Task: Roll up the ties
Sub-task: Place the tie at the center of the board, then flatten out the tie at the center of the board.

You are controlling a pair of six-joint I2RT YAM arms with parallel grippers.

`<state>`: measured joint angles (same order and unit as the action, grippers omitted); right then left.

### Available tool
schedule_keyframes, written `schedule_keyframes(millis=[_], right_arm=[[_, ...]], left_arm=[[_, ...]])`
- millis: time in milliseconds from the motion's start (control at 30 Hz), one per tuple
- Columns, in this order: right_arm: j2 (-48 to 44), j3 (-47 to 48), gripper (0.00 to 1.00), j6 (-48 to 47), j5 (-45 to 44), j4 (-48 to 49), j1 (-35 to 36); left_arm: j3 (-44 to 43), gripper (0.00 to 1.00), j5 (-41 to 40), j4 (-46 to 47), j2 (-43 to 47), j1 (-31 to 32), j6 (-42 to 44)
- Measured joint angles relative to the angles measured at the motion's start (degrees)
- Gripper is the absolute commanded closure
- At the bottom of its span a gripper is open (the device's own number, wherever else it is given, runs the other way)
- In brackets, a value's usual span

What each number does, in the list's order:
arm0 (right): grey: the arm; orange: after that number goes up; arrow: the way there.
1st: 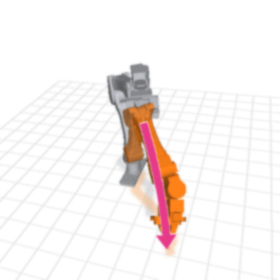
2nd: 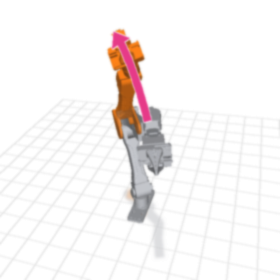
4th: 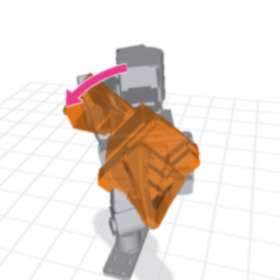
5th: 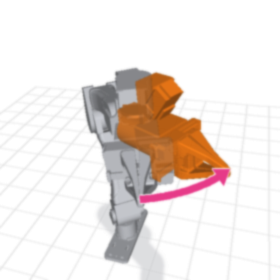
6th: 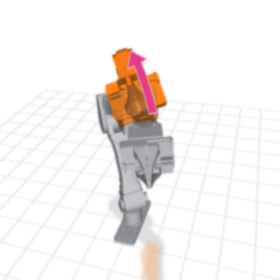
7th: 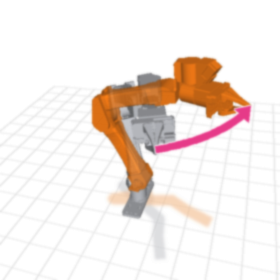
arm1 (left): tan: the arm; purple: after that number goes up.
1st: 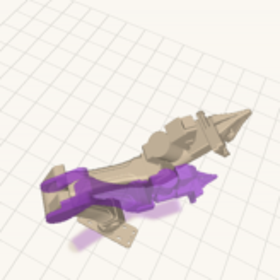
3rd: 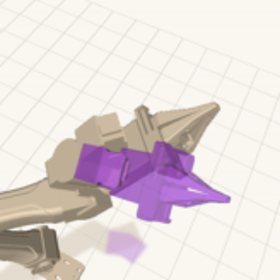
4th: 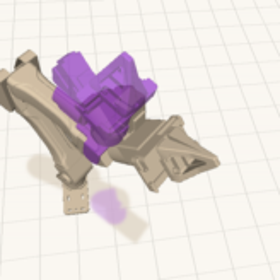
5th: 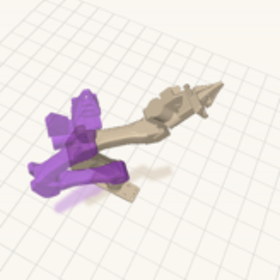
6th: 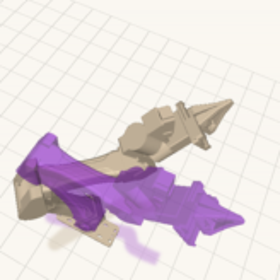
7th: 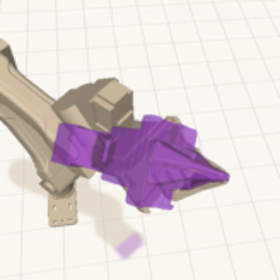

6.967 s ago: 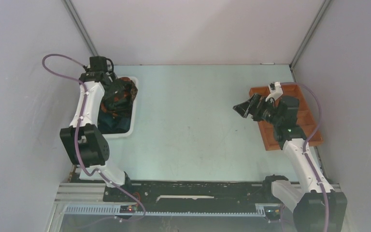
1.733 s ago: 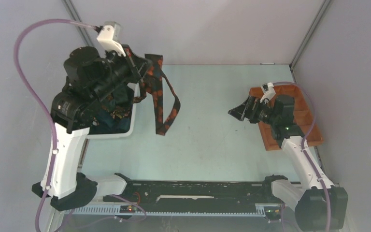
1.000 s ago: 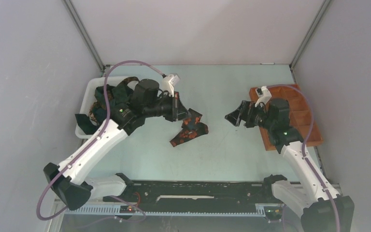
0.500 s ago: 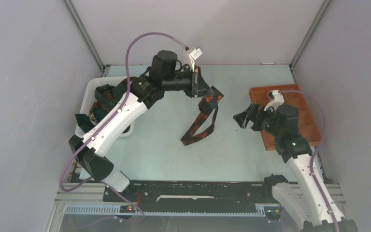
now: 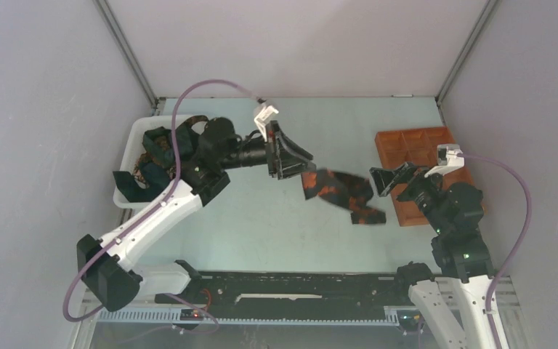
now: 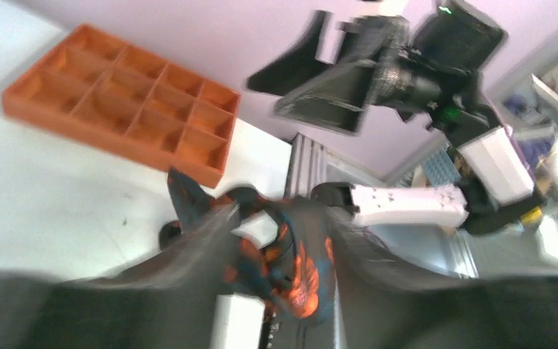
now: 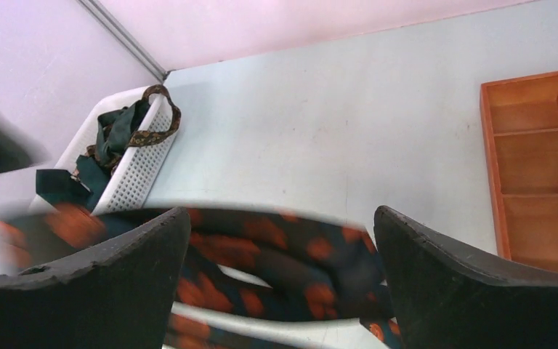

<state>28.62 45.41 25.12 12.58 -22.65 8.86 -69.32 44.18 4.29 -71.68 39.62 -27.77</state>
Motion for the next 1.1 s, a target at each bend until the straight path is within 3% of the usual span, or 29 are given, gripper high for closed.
schedule_keyframes(millis=[33, 67, 200, 333, 500, 700, 900, 1100], right_arm=[[-0.1, 0.0, 0.0, -0.1, -0.2, -0.1, 0.0], [-0.1, 0.0, 0.0, -0.2, -0.4, -0.3, 0.0], [0.6, 0.0, 0.02, -0.1, -0.4, -2.0, 0.5], [3.6, 0.0, 0.05, 0.3, -0.9, -3.2, 2.0], [9.6, 0.0, 0.06, 3.0, -8.0, -7.5, 5.2], [11.2, -0.3, 0.01, 5.1, -19.7, -12.6, 7.3], [10.6, 2.8, 0.0, 4.6, -25.1, -14.1, 7.3], [9.6, 4.1, 0.0, 3.8, -29.4, -15.6, 6.9]], left_arm=[[5.9, 0.04, -1.0, 5.0, 1.3, -2.3, -3.0], [10.3, 0.01, -2.1, 8.3, 1.9, -4.1, -4.8], [29.6, 0.0, -8.6, 18.4, 2.3, -14.7, -15.5], [35.2, 0.04, -14.1, 14.9, 4.0, -17.4, -18.2], [26.3, 0.09, -27.9, -2.3, 11.0, -8.8, -10.9], [17.3, 0.15, -44.3, -14.3, 11.6, 6.2, -6.6], [7.3, 0.1, -53.6, -22.4, -5.2, 20.0, -5.6], [-8.5, 0.06, -56.0, -28.3, -25.7, 30.9, -2.1]])
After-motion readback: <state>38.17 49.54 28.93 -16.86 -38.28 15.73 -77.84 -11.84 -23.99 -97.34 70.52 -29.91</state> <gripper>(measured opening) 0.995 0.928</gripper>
